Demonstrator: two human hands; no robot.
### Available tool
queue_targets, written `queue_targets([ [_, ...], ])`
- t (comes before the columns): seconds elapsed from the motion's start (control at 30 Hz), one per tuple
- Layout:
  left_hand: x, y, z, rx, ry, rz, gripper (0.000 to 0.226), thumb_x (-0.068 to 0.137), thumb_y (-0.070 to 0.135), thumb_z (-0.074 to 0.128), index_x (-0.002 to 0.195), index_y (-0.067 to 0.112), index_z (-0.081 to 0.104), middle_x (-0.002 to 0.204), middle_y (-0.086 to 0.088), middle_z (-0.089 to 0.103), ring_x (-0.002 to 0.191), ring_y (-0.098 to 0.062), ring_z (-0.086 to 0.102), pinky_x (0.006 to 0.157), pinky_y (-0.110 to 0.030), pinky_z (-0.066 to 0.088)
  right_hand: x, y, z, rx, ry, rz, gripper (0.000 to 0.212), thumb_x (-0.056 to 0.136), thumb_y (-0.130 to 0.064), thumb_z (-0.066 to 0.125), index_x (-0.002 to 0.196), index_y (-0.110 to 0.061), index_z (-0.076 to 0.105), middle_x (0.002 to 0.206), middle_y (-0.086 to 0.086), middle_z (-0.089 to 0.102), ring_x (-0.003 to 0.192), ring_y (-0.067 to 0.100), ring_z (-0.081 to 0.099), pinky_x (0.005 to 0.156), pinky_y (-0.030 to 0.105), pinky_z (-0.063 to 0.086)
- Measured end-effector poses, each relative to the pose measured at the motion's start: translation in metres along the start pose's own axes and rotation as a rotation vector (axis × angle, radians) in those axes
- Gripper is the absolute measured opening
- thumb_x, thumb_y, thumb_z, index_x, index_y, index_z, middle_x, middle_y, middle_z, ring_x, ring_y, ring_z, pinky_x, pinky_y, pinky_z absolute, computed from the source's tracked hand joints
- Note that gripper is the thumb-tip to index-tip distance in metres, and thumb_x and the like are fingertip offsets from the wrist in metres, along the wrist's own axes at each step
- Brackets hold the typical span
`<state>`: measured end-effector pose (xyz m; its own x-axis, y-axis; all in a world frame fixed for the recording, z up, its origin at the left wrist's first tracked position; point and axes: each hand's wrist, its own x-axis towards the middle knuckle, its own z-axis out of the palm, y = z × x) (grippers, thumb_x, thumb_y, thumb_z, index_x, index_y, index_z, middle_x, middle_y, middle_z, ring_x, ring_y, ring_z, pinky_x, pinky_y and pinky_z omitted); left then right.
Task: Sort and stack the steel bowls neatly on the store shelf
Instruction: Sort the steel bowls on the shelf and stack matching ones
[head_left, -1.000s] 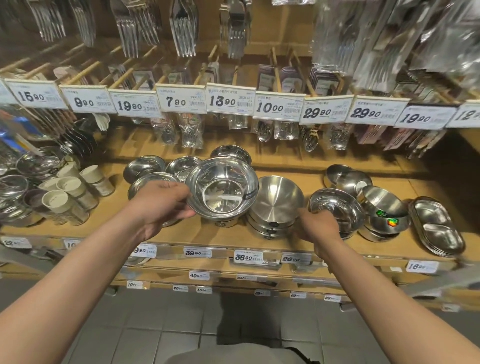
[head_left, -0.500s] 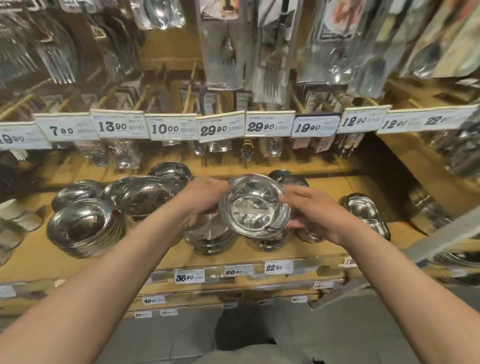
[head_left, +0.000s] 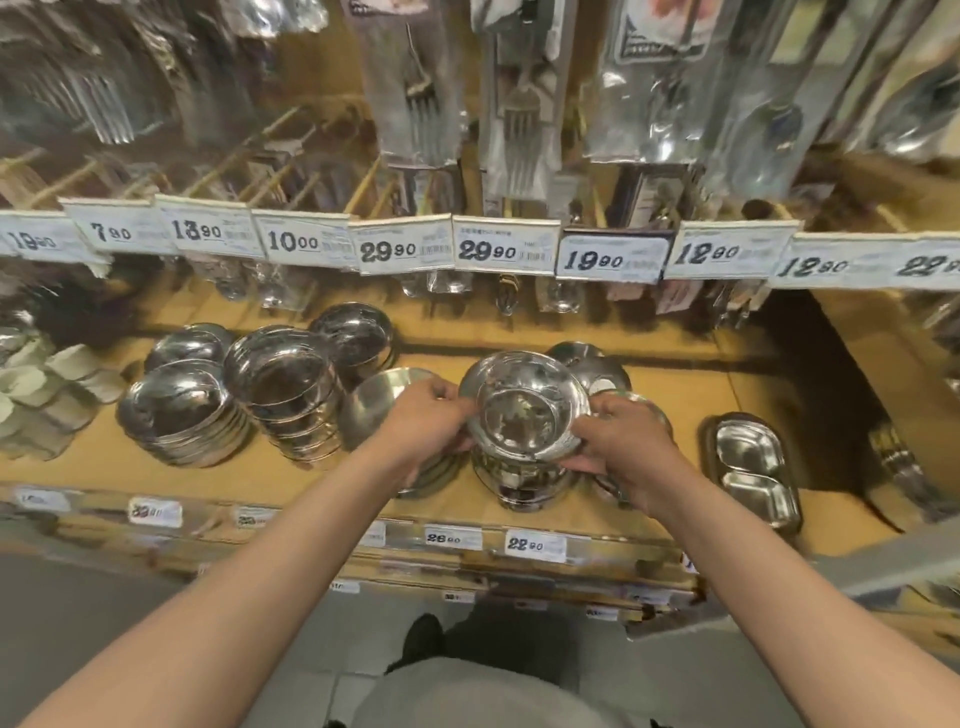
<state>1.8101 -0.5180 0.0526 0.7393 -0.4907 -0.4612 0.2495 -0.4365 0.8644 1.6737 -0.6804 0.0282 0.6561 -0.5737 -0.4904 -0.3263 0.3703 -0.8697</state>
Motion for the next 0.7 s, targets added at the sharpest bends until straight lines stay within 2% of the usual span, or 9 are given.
queue_targets([
  [0.07,-0.007,-0.002,-0.01,-0.039,0.001,-0.006,0.009,0.092,0.004,0.065,0.099,0.001,0.062,0.081,-0.013,0.071,0.062,-0.013,0.069,0.054,-0.021,0.056,-0.001,-0.002,0.003,0.022,-0.054,-0.006,0.018,0.088,0.003,0.068,0.104,-0.004,0.067,0.094,0.018,0.078,0.083,0.029,0.078,0.065,0.032,0.063],
  [0.13,-0.015,-0.001,-0.025,-0.028,0.017,-0.01,0.017,0.094,0.004,0.063,0.106,-0.008,0.064,0.094,-0.018,0.073,0.073,-0.017,0.07,0.061,-0.023,0.059,-0.007,-0.009,0.009,-0.011,-0.127,-0.014,0.02,0.091,-0.005,0.069,0.11,-0.002,0.064,0.102,0.022,0.076,0.089,0.032,0.077,0.072,0.037,0.063],
  [0.2,-0.025,0.004,-0.043,0.004,0.038,0.019,0.015,0.095,0.004,0.06,0.103,-0.008,0.066,0.091,-0.02,0.071,0.074,-0.022,0.067,0.067,-0.029,0.058,-0.018,-0.019,0.018,-0.057,-0.206,-0.02,0.027,0.095,-0.011,0.068,0.118,0.0,0.062,0.108,0.021,0.073,0.091,0.031,0.076,0.077,0.039,0.063],
  [0.27,-0.035,0.014,-0.066,0.025,0.062,0.048,0.014,0.094,0.003,0.057,0.098,-0.006,0.067,0.085,-0.018,0.065,0.071,-0.025,0.06,0.068,-0.034,0.052,-0.033,-0.032,0.032,-0.096,-0.276,-0.06,0.023,0.096,-0.01,0.066,0.116,0.0,0.063,0.104,0.014,0.075,0.086,0.022,0.077,0.072,0.03,0.063],
  [0.37,-0.052,0.032,-0.108,0.054,0.086,0.113,0.016,0.093,0.006,0.057,0.09,-0.002,0.07,0.079,-0.013,0.064,0.066,-0.02,0.056,0.056,-0.025,0.048,-0.056,-0.055,0.065,-0.099,-0.298,-0.087,0.014,0.097,-0.016,0.064,0.105,-0.004,0.066,0.1,0.012,0.077,0.084,0.017,0.077,0.067,0.022,0.061],
  [0.47,-0.066,0.041,-0.157,0.017,0.138,0.172,0.018,0.095,0.013,0.06,0.097,0.0,0.071,0.085,-0.012,0.071,0.071,-0.021,0.06,0.064,-0.028,0.048,-0.073,-0.073,0.116,-0.089,-0.309,-0.137,0.015,0.091,-0.012,0.068,0.104,-0.006,0.065,0.095,0.011,0.077,0.079,0.017,0.077,0.061,0.018,0.059],
  [0.53,-0.072,0.038,-0.196,-0.05,0.19,0.184,0.016,0.095,0.019,0.064,0.101,0.007,0.072,0.083,-0.003,0.075,0.069,-0.016,0.065,0.06,-0.023,0.05,-0.077,-0.076,0.157,-0.031,-0.306,-0.142,0.024,0.087,-0.006,0.071,0.108,-0.012,0.063,0.089,0.007,0.076,0.075,0.016,0.077,0.06,0.02,0.06],
  [0.63,-0.071,0.024,-0.263,-0.107,0.266,0.165,0.012,0.094,0.02,0.066,0.1,0.013,0.073,0.085,-0.004,0.074,0.069,-0.016,0.063,0.069,-0.031,0.045,-0.076,-0.071,0.229,-0.051,-0.317,-0.143,0.039,0.092,-0.006,0.069,0.129,-0.009,0.058,0.104,0.01,0.074,0.081,0.018,0.078,0.071,0.03,0.064],
  [0.7,-0.063,0.01,-0.31,-0.14,0.291,0.166,0.012,0.093,0.014,0.064,0.099,0.012,0.075,0.085,-0.007,0.075,0.068,-0.017,0.063,0.074,-0.034,0.046,-0.067,-0.061,0.282,-0.021,-0.328,-0.146,0.033,0.095,-0.007,0.067,0.127,-0.008,0.059,0.107,0.012,0.074,0.085,0.019,0.078,0.071,0.028,0.063],
])
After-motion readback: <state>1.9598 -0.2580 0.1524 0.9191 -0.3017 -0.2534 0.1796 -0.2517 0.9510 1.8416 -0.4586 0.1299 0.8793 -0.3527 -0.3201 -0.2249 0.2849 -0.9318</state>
